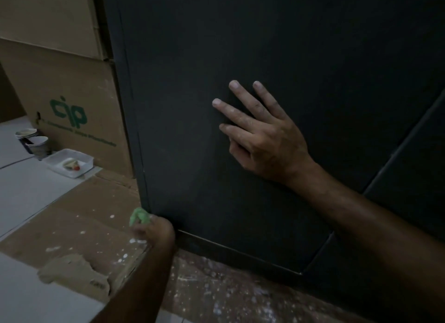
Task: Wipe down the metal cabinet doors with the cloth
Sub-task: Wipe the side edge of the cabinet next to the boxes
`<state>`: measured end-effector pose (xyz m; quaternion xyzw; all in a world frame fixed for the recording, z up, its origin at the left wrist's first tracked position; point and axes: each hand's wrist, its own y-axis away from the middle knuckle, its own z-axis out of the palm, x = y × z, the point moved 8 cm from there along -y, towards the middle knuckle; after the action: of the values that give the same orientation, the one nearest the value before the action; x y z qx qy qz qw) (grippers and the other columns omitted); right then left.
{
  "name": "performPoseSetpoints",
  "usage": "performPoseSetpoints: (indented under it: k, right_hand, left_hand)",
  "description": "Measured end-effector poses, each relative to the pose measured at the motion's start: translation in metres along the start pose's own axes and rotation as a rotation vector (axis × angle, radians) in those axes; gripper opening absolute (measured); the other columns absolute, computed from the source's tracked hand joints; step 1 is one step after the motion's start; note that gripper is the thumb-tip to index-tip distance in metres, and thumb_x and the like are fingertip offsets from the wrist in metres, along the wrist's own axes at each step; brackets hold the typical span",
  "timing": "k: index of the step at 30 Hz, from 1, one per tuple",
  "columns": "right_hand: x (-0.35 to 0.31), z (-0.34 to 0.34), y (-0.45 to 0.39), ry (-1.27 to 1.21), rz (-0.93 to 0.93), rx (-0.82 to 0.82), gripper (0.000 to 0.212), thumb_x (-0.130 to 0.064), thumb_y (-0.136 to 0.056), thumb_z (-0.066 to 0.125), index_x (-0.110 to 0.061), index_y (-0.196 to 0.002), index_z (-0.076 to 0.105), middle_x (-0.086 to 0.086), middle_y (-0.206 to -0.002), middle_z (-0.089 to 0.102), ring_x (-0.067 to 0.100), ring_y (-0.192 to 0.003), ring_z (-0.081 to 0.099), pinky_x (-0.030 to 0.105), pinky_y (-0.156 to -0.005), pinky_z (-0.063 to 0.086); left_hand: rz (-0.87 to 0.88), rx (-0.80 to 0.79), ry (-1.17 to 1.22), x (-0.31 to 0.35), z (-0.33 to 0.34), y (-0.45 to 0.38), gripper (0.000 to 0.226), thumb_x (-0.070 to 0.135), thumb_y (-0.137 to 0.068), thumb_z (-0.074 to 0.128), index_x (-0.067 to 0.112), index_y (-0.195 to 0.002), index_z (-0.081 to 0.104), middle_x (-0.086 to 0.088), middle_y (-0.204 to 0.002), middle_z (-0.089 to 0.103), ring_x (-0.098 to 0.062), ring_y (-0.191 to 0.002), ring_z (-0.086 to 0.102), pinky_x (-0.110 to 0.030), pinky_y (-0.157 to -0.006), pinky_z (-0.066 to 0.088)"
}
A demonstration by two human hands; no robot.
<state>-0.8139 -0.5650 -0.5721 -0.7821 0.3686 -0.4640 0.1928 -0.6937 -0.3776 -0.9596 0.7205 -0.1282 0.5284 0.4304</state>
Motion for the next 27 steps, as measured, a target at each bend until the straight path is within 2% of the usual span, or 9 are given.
performPoseSetpoints:
  k: [3,5,7,10,13,16,20,23,27]
  right_hand:
    - [0.001,-0.001,0.0,-0.008,0.007,0.002,0.022,-0.018,-0.099,0.055,-0.013,-0.107,0.075,0.009,-0.152,0.053,0.036,-0.151,0.033,0.057,-0.122,0.026]
    - [0.002,-0.001,0.0,-0.018,0.013,-0.004,0.022,-0.018,-0.098,0.056,-0.013,-0.107,0.075,0.009,-0.152,0.053,0.036,-0.151,0.033,0.056,-0.122,0.026]
    - [0.001,-0.001,0.0,-0.022,0.019,-0.006,0.022,-0.018,-0.097,0.056,-0.014,-0.106,0.076,0.009,-0.152,0.053,0.036,-0.151,0.033,0.056,-0.122,0.026]
    - [0.002,-0.002,-0.001,-0.023,0.017,-0.005,0.021,-0.018,-0.097,0.057,-0.013,-0.105,0.076,0.009,-0.151,0.054,0.036,-0.15,0.035,0.055,-0.123,0.026]
    - [0.002,-0.003,-0.001,-0.03,0.016,-0.016,0.021,-0.018,-0.096,0.058,-0.013,-0.105,0.076,0.009,-0.151,0.054,0.036,-0.15,0.035,0.055,-0.123,0.026]
    - [0.001,-0.004,-0.001,-0.042,0.033,-0.018,0.021,-0.017,-0.096,0.058,-0.013,-0.104,0.076,0.009,-0.15,0.055,0.036,-0.15,0.036,0.055,-0.122,0.026]
    - [0.001,-0.004,0.0,-0.048,0.036,-0.03,0.021,-0.018,-0.097,0.057,-0.013,-0.104,0.076,0.009,-0.151,0.054,0.036,-0.15,0.034,0.056,-0.123,0.025]
    - [0.0,-0.004,0.0,-0.044,0.03,-0.03,0.02,-0.017,-0.096,0.057,-0.013,-0.103,0.076,0.009,-0.151,0.054,0.036,-0.15,0.035,0.056,-0.123,0.025]
    - [0.001,-0.003,0.001,-0.043,0.021,-0.034,0.02,-0.017,-0.096,0.057,-0.013,-0.103,0.076,0.009,-0.151,0.054,0.036,-0.15,0.034,0.056,-0.123,0.024]
  left_hand:
    - [0.154,-0.011,-0.079,0.006,0.003,0.022,0.065,0.027,-0.11,0.049,0.005,-0.162,0.017,-0.028,-0.158,0.037,-0.046,-0.14,0.043,-0.054,-0.115,0.035]
    - [0.186,-0.134,-0.071,-0.032,0.012,0.059,0.061,0.026,-0.108,0.052,0.008,-0.157,0.022,-0.027,-0.152,0.043,-0.046,-0.132,0.05,-0.055,-0.11,0.042]
    - [0.164,-0.213,-0.07,-0.059,0.014,0.075,0.057,0.014,-0.105,0.056,0.005,-0.153,0.028,-0.027,-0.15,0.043,-0.046,-0.131,0.05,-0.052,-0.108,0.043]
    - [0.115,-0.103,-0.019,-0.034,0.008,0.031,0.056,-0.002,-0.098,0.053,-0.003,-0.151,0.035,-0.031,-0.151,0.041,-0.048,-0.135,0.045,-0.051,-0.115,0.038]
    - [0.128,-0.041,-0.039,0.005,-0.002,-0.005,0.053,0.012,-0.107,0.043,-0.001,-0.157,0.031,-0.03,-0.157,0.038,-0.047,-0.143,0.041,-0.049,-0.121,0.033]
    - [0.214,-0.034,-0.057,0.0,-0.004,0.022,0.054,0.011,-0.109,0.045,-0.002,-0.159,0.029,-0.029,-0.159,0.037,-0.046,-0.144,0.041,-0.041,-0.117,0.029]
    - [0.083,-0.195,-0.047,-0.061,0.008,0.065,0.055,0.007,-0.104,0.049,0.004,-0.156,0.03,-0.031,-0.149,0.047,-0.049,-0.129,0.053,-0.054,-0.108,0.046]
    - [0.077,-0.163,-0.074,-0.04,-0.002,0.025,0.042,0.012,-0.105,0.047,0.009,-0.146,0.036,-0.027,-0.134,0.056,-0.048,-0.114,0.063,-0.061,-0.095,0.055]
    - [0.118,-0.127,-0.174,-0.016,-0.007,-0.015,0.043,0.014,-0.108,0.046,0.0,-0.148,0.039,-0.029,-0.139,0.054,-0.049,-0.124,0.058,-0.059,-0.104,0.05]
